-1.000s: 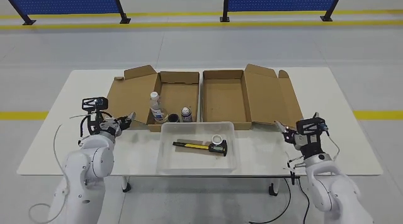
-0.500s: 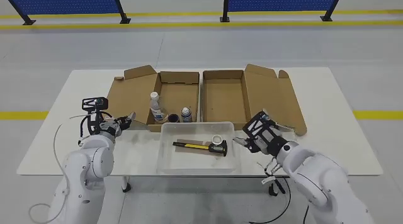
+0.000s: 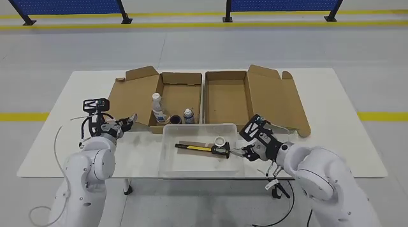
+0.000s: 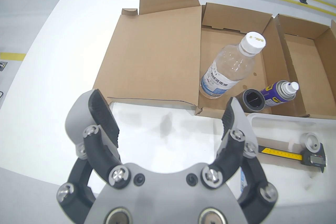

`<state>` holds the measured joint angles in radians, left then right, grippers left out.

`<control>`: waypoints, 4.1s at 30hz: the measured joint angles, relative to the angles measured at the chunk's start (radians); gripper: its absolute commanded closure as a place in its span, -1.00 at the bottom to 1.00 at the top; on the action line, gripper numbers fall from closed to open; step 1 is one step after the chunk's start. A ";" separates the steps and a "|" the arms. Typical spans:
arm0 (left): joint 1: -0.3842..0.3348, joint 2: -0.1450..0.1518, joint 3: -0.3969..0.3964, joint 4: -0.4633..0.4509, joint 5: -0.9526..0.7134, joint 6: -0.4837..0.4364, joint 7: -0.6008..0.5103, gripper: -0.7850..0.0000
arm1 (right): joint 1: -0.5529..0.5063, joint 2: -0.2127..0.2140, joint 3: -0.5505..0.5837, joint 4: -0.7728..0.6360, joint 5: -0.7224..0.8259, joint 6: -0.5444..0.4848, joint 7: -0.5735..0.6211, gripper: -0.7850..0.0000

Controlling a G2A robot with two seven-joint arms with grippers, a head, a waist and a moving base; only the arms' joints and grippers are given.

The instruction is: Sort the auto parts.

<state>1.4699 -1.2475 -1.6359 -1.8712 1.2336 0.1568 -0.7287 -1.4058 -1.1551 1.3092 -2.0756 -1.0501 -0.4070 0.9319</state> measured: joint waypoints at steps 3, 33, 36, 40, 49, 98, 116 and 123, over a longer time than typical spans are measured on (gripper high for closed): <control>0.000 0.000 0.000 0.000 0.000 0.000 0.000 -1.00 | 0.000 0.000 0.000 0.000 0.000 0.000 0.000 -1.00; 0.000 0.000 0.000 0.000 0.000 0.000 0.000 -1.00 | 0.471 -0.065 -0.392 0.263 0.182 0.082 0.358 -1.00; 0.000 0.000 0.000 0.000 0.000 0.000 0.000 -1.00 | 0.546 -0.081 -0.456 0.334 0.193 0.072 0.405 -1.00; 0.000 0.000 0.000 0.000 0.000 0.000 0.000 -1.00 | 0.622 -0.100 -0.524 0.437 0.169 0.052 0.418 -0.62; 0.000 0.000 0.000 0.000 0.000 0.000 0.000 -1.00 | 0.692 -0.139 -0.643 0.619 0.184 -0.014 0.357 -0.15; 0.000 0.000 0.000 0.000 0.000 0.000 0.000 -1.00 | 0.799 -0.318 -0.856 1.101 0.190 -0.092 0.204 0.04; 0.000 0.000 0.000 0.000 0.000 0.000 0.000 -1.00 | 0.798 -0.325 -0.847 1.089 0.187 -0.082 0.225 -0.03; 0.000 0.000 0.000 0.000 0.000 0.000 0.000 -1.00 | 0.781 -0.321 -0.835 1.075 0.191 -0.074 0.225 0.04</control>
<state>1.4699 -1.2475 -1.6359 -1.8712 1.2337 0.1568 -0.7287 -0.6244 -1.4762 0.4744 -1.0010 -0.8592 -0.4811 1.1574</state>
